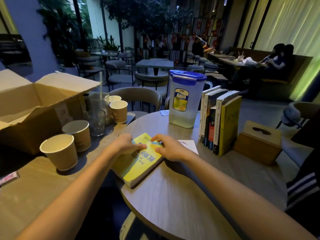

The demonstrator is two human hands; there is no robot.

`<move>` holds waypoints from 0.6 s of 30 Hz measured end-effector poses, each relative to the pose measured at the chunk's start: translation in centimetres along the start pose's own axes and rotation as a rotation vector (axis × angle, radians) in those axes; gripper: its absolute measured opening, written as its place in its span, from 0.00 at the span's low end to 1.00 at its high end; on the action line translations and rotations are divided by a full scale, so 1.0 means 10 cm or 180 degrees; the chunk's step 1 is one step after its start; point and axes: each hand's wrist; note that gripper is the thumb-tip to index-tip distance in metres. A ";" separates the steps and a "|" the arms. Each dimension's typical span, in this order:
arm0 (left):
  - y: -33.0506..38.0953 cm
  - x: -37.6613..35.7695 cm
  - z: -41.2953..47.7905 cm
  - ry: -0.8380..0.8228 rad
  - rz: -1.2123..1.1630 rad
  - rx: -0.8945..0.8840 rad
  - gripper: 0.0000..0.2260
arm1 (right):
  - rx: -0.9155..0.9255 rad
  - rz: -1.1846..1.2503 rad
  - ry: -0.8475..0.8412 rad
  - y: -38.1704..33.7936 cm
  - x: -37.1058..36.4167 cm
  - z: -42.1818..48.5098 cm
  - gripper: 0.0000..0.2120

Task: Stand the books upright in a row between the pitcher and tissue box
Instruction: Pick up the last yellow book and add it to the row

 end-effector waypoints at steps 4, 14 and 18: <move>-0.05 0.07 -0.07 -0.0112 -0.1137 -0.0206 0.22 | -0.0053 0.0197 0.0072 -0.03 0.03 -0.03 0.22; 0.66 0.36 -0.68 0.0141 -0.2958 -0.1314 0.13 | 0.0640 0.0229 0.1190 -0.18 1.09 -0.42 0.16; 1.07 0.24 -0.78 0.0124 -0.3462 -0.1658 0.10 | 0.0466 0.0012 0.1598 -0.06 1.61 -0.75 0.18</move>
Point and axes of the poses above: each hand's wrist, its own z-axis towards the middle knuckle, its own x-axis out of the back of the hand, y = z × x, and after that the axes turned 13 degrees about -z, right-handed
